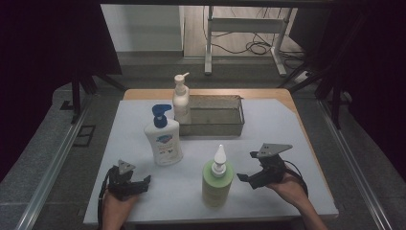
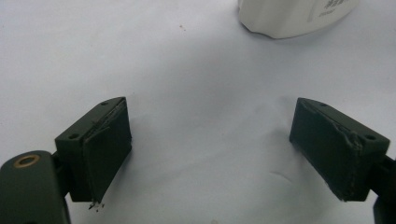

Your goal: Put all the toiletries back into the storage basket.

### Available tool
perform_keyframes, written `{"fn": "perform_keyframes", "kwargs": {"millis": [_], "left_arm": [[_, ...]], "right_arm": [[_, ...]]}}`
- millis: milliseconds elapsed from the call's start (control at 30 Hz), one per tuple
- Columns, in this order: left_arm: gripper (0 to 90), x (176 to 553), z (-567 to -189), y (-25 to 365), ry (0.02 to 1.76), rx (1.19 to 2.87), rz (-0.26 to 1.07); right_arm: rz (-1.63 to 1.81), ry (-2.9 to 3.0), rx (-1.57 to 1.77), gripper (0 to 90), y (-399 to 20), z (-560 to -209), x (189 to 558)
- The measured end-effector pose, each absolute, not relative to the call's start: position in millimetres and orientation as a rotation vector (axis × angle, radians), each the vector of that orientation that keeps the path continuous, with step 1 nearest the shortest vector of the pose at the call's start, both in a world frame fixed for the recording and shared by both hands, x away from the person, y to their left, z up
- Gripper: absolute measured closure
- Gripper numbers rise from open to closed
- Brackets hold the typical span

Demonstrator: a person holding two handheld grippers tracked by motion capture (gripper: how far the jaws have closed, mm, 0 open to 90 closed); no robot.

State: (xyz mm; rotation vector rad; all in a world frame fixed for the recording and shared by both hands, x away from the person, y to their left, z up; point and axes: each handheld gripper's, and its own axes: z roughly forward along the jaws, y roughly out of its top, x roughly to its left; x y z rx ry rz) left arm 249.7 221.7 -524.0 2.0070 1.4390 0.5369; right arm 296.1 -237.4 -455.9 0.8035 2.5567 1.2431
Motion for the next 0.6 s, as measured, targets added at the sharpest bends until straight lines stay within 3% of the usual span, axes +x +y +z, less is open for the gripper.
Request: {"fn": "perform_keyframes", "kwargs": {"millis": [600], "left_arm": [[12.4,249.7,-524.1,221.5,1.44,2.005,0.536]], "right_arm": [[1.299,2.624,0.692,0.0,-224.6,-451.0,256.7]]}}
